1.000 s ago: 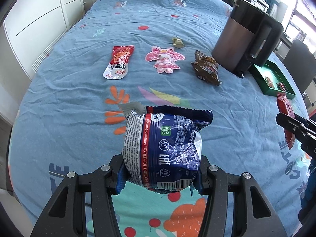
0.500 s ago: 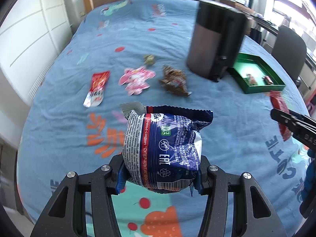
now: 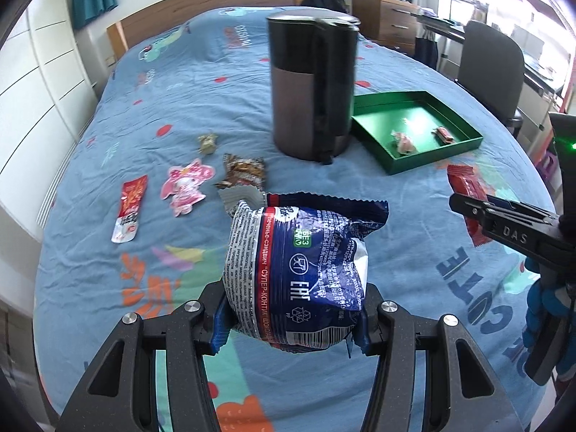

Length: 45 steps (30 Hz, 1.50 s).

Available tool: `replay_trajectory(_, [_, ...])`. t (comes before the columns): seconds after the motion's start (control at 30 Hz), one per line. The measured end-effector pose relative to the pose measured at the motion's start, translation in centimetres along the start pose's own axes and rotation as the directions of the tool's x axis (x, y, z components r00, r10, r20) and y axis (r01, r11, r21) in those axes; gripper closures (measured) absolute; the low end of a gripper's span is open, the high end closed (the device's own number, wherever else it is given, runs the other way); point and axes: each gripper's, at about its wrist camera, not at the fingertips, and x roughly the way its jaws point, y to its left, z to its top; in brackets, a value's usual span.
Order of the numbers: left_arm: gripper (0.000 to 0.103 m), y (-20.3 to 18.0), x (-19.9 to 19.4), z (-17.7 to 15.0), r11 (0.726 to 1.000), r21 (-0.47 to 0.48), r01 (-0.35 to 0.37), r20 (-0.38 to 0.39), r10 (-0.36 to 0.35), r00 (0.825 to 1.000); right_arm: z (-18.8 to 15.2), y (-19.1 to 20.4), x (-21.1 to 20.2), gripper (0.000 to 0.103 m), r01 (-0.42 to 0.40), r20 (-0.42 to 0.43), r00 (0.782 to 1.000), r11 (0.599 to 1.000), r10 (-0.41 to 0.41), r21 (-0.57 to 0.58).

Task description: Organize snacks

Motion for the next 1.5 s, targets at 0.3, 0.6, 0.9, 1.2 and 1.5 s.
replay_trajectory(0.3, [0.055,-3.8,0.7,1.8,0.998,0.063,-0.003,0.0,0.003,1.0,1.5,-3.4,0.3,0.0,0.007,0.036,0.999,0.999,-0.008,0.045])
replay_trajectory(0.6, [0.055,-8.0,2.7,4.0,0.992,0.123,0.035,-0.025,-0.033,0.999,3.9,-6.9,0.7,0.0,0.017,0.078,0.997,0.997,-0.023,0.07])
replay_trajectory(0.9, [0.055,-12.4,5.3,6.4,0.979,0.194,0.066,-0.044,-0.059,0.997,6.4,-10.9,1.9,0.0,0.046,0.099,0.994,0.995,-0.056,0.094])
replay_trajectory(1.2, [0.055,-16.7,8.0,11.3,0.964,0.252,0.081,-0.01,-0.081,0.997,9.9,-14.6,4.1,0.0,0.09,0.114,0.988,0.991,-0.101,0.096])
replay_trajectory(1.5, [0.055,-18.4,13.1,16.6,0.972,0.226,0.058,0.007,-0.061,0.998,14.4,-16.4,7.2,0.0,0.118,0.135,0.983,0.991,-0.125,0.058])
